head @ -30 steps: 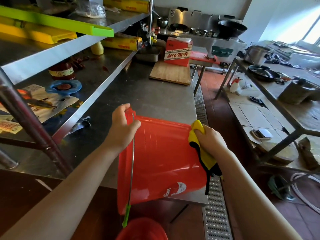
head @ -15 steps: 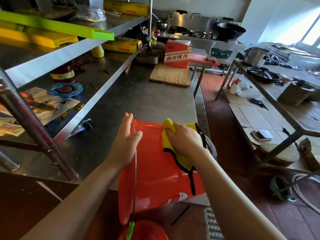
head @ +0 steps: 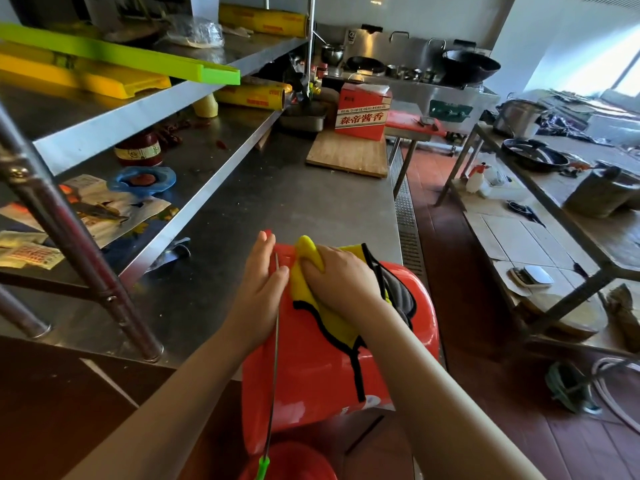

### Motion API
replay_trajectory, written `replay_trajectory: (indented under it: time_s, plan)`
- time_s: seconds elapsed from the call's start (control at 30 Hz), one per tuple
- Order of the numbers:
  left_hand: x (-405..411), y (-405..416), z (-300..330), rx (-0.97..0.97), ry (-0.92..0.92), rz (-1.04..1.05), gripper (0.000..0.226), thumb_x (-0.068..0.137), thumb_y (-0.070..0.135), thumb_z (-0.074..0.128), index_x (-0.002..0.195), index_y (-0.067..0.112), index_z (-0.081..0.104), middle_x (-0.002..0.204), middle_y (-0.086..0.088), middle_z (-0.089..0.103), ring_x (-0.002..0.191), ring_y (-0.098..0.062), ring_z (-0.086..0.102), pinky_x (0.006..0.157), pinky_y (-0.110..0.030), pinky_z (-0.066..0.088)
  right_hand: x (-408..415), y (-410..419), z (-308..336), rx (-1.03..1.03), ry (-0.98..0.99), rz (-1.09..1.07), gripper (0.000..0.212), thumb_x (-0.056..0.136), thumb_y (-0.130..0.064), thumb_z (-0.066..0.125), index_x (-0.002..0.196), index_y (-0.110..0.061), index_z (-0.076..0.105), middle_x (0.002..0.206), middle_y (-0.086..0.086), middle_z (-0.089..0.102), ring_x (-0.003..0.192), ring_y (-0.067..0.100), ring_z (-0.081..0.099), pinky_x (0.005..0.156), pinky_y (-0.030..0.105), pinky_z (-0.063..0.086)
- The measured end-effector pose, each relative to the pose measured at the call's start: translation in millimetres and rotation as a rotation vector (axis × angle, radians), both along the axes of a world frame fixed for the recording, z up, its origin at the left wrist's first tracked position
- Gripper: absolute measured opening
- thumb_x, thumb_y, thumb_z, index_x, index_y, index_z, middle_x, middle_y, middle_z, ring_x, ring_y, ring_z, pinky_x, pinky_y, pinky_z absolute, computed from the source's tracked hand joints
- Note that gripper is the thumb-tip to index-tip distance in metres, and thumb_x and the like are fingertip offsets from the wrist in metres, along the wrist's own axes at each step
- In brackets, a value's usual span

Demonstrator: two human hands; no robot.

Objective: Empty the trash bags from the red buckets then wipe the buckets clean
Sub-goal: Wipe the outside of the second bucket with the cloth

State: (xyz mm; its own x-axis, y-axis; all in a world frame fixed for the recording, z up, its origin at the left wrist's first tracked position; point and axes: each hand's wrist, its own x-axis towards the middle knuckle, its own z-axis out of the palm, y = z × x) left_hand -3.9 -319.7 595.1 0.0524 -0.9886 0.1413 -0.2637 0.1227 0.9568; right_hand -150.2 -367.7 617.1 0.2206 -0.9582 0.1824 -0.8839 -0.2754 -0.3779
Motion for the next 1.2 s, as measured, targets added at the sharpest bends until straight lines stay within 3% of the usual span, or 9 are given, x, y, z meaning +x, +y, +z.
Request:
replay_trajectory:
  time_s: [0.07, 0.17, 0.33, 0.47, 0.6, 0.77, 0.93, 1.07, 1.2]
  plan:
    - [0.9, 2.4, -1.9, -0.004, 0.011, -0.008, 0.064, 0.092, 0.041, 0.036, 0.153, 0.037, 0.015, 0.164, 0.014, 0.008, 0.148, 0.003, 0.01, 0.124, -0.035, 0.015, -17.4, -4.8, -1.4, 0.043, 0.045, -0.077, 0.047, 0.1, -0.056, 0.03, 0.101, -0.024, 0.063, 0.103, 0.005, 0.069, 0.098, 0.03, 0.062, 0.069, 0.033, 0.036]
    - [0.5, 6.1, -3.1, -0.008, -0.042, -0.006, 0.067, 0.091, 0.043, 0.033, 0.155, 0.033, 0.015, 0.164, 0.016, 0.007, 0.147, 0.007, 0.008, 0.124, -0.035, 0.014, -47.6, -13.0, -4.6, 0.128, 0.098, -0.167, 0.048, 0.1, -0.054, 0.032, 0.113, -0.02, 0.062, 0.112, 0.011, 0.068, 0.105, 0.034, 0.061, 0.074, 0.036, 0.039]
    - [-2.1, 13.3, -5.4, -0.039, -0.017, -0.015, 0.074, 0.089, 0.049, 0.036, 0.157, 0.03, 0.013, 0.164, 0.017, 0.006, 0.147, 0.007, 0.008, 0.124, -0.039, 0.015, -99.2, -27.4, -12.9, 0.244, 0.073, -0.326, 0.05, 0.099, -0.053, 0.032, 0.116, -0.018, 0.063, 0.117, 0.015, 0.066, 0.108, 0.036, 0.06, 0.082, 0.038, 0.043]
    - [-3.3, 24.9, -9.0, -0.075, -0.048, -0.03, 0.08, 0.088, 0.047, 0.037, 0.158, 0.026, 0.006, 0.164, 0.017, 0.002, 0.146, 0.009, 0.005, 0.124, -0.035, 0.015, -127.8, -38.5, -17.2, 0.332, 0.027, -0.428, 0.051, 0.097, -0.05, 0.034, 0.117, -0.014, 0.064, 0.119, 0.018, 0.065, 0.11, 0.037, 0.059, 0.088, 0.04, 0.046]
    - [-2.8, 29.7, -10.8, -0.103, -0.029, -0.048, 0.085, 0.085, 0.052, 0.037, 0.158, 0.025, 0.004, 0.164, 0.017, 0.0, 0.146, 0.01, 0.003, 0.124, -0.036, 0.014, -117.4, -39.1, -15.6, 0.313, 0.114, -0.462, 0.054, 0.097, -0.05, 0.03, 0.122, -0.013, 0.062, 0.123, 0.016, 0.064, 0.113, 0.036, 0.058, 0.089, 0.041, 0.045]
    - [-1.4, 29.9, -16.0, -0.11, -0.016, -0.046, 0.081, 0.087, 0.047, 0.04, 0.158, 0.033, 0.003, 0.164, 0.02, 0.001, 0.149, 0.004, 0.005, 0.123, -0.048, 0.018, -66.9, -29.6, -3.4, 0.254, 0.181, -0.342, 0.062, 0.102, -0.051, 0.018, 0.126, -0.012, 0.061, 0.128, 0.017, 0.062, 0.118, 0.035, 0.057, 0.091, 0.039, 0.042]
    - [-0.7, 28.1, -16.9, -0.078, 0.064, -0.054, 0.078, 0.089, 0.044, 0.044, 0.156, 0.041, 0.004, 0.163, 0.02, 0.005, 0.149, -0.002, 0.014, 0.12, -0.051, 0.026, -6.7, -14.8, 1.6, 0.131, 0.198, -0.167, 0.057, 0.102, -0.053, 0.022, 0.118, -0.016, 0.062, 0.117, 0.015, 0.066, 0.107, 0.034, 0.062, 0.077, 0.038, 0.042]
    - [-0.9, 27.8, -17.7, -0.088, 0.09, -0.047, 0.079, 0.092, 0.045, 0.047, 0.158, 0.032, 0.005, 0.164, 0.018, 0.008, 0.148, 0.001, 0.014, 0.122, -0.046, 0.022, 29.6, -0.2, 5.7, 0.005, 0.212, -0.065, 0.045, 0.102, -0.049, 0.028, 0.115, -0.019, 0.06, 0.112, 0.009, 0.067, 0.1, 0.032, 0.063, 0.069, 0.035, 0.036]
    - [-1.4, 28.9, -19.0, -0.092, 0.09, -0.039, 0.079, 0.092, 0.042, 0.047, 0.158, 0.026, 0.007, 0.164, 0.017, 0.007, 0.148, 0.003, 0.012, 0.123, -0.044, 0.019, 34.6, 3.9, 4.7, -0.038, 0.186, -0.042, 0.048, 0.103, -0.052, 0.023, 0.108, -0.022, 0.06, 0.106, 0.005, 0.067, 0.093, 0.028, 0.064, 0.068, 0.034, 0.038]
